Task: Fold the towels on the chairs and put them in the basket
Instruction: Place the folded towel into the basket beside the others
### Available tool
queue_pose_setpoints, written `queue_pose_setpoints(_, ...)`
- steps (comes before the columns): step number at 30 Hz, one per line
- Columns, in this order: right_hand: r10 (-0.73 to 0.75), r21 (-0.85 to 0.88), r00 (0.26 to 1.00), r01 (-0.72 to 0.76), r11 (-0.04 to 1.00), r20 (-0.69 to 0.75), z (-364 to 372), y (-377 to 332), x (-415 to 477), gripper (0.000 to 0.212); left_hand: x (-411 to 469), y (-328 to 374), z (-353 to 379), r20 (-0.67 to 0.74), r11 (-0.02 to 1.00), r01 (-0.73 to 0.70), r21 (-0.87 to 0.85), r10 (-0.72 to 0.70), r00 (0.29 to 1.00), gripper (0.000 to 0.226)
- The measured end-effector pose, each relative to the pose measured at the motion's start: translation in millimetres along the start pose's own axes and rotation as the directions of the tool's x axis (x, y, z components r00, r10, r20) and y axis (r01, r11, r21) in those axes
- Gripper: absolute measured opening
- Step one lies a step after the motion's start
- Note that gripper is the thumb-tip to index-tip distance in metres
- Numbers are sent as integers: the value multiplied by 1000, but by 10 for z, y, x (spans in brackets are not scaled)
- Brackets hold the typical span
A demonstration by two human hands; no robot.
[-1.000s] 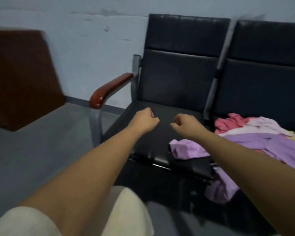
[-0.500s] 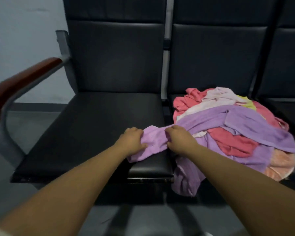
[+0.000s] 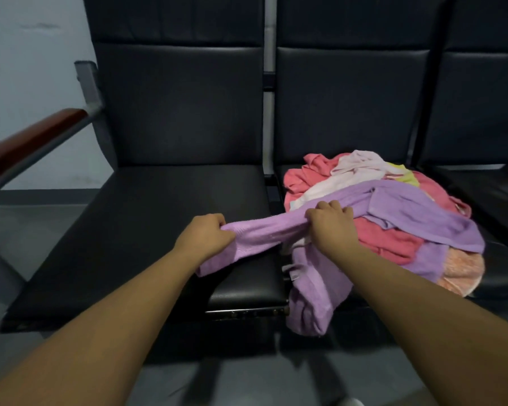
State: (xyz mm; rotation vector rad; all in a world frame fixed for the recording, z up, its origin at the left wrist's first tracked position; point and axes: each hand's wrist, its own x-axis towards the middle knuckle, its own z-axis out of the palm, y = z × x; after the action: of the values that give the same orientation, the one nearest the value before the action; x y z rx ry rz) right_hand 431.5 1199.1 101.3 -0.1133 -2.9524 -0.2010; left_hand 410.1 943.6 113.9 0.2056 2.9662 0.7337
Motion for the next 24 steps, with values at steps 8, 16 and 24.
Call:
queue_pose_setpoints(8, -123, 557, 975, 207, 804, -185, -490, -294, -92, 30, -59, 461, 126, 149, 810, -92, -579, 216, 965, 67)
queue_pose_setpoints(16, 353, 829, 934, -235, 508, 48, -323, -193, -123, 16, -64, 454, 6, 107, 404, 85, -911, 32, 994, 15)
queue_pose_setpoints(24, 24, 609, 754, -510, -607, 656, -345, -306, -52, 39, -245, 428, -221, 445, 400, 360, -843, 142, 884, 21)
